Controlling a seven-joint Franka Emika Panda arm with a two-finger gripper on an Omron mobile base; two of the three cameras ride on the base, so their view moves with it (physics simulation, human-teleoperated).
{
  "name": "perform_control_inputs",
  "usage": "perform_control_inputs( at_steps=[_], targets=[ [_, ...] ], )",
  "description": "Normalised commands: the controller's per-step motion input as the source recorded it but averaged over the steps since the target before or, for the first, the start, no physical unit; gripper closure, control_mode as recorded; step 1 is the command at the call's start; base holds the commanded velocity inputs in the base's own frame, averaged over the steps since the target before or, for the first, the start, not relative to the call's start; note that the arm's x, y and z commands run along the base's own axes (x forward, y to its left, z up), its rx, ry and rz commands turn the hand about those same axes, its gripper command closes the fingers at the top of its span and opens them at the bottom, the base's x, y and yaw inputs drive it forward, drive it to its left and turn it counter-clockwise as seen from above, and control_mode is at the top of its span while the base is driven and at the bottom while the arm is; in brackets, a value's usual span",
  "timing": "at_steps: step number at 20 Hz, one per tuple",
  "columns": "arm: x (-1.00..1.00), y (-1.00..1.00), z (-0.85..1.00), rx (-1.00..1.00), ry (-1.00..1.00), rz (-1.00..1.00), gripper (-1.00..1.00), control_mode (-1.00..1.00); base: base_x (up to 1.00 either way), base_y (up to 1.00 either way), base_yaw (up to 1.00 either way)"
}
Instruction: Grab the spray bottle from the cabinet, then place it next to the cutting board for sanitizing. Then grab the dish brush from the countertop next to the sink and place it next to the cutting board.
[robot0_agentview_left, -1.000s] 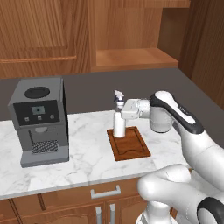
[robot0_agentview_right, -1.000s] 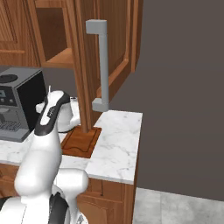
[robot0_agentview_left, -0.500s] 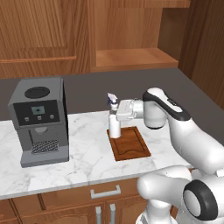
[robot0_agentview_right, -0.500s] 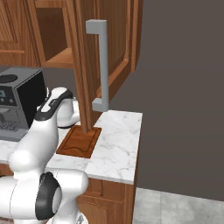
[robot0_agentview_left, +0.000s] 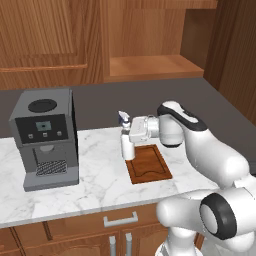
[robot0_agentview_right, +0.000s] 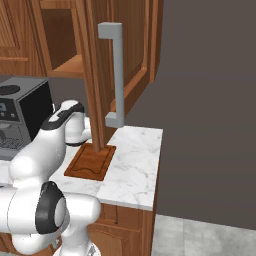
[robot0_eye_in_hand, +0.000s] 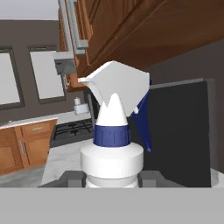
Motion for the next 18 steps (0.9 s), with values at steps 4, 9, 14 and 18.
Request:
perform_control_inputs(
  at_steps=[4, 9, 14, 18],
  targets=[
    [0.14, 0.22, -0.30, 0.00, 0.00, 0.02, 1.00, -1.00, 0.00, 0.00, 0.00],
    [0.18, 0.03, -0.37, 0.00, 0.00, 0.01, 1.00, -1.00, 0.00, 0.00, 0.00],
    [0.12, 0.00, -0.36, 0.00, 0.00, 0.03, 1.00, -1.00, 0.00, 0.00, 0.00],
    [0.13, 0.00, -0.31, 0.00, 0.00, 0.03, 1.00, -1.00, 0.00, 0.00, 0.00]
  ],
)
